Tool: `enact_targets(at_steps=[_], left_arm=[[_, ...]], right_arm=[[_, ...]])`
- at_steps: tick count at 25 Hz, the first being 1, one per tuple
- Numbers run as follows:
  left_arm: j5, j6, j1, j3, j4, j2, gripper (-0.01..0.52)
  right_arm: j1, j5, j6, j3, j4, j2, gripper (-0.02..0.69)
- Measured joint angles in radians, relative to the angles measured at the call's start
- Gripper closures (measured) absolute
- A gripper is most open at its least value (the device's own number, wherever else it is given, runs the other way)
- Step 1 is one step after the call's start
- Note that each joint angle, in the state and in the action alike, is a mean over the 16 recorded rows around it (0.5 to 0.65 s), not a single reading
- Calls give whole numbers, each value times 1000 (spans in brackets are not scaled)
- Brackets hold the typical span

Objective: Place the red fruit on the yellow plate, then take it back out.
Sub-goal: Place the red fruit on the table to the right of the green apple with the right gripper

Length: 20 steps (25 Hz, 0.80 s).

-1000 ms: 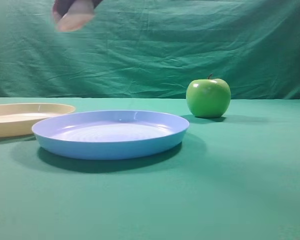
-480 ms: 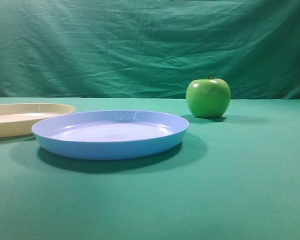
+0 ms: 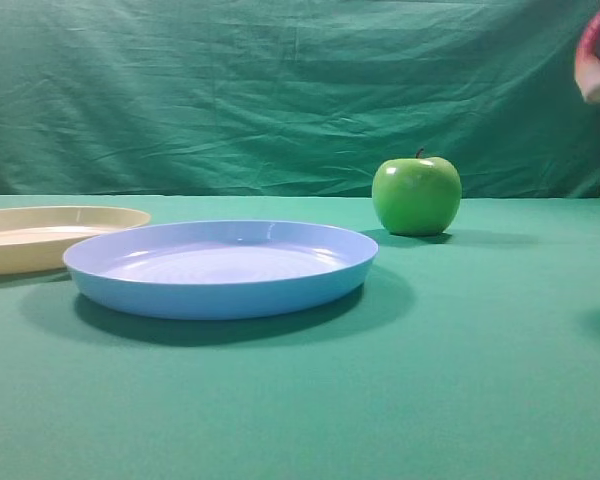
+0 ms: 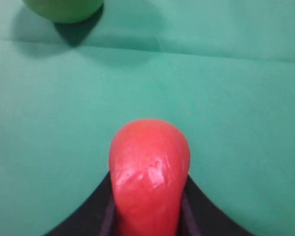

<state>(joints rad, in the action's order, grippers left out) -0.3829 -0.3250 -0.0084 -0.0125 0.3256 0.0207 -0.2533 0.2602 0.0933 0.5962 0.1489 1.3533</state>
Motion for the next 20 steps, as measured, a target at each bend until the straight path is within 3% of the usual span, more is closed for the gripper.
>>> enact_targets(at_steps=[9, 20], left_arm=[[0, 0, 0, 0, 0, 0, 514], [0, 0, 0, 0, 0, 0, 514]], right_arm=[[-11, -146, -6, -53, 23, 121, 436], [-22, -137, -3, -40, 24, 149, 155]])
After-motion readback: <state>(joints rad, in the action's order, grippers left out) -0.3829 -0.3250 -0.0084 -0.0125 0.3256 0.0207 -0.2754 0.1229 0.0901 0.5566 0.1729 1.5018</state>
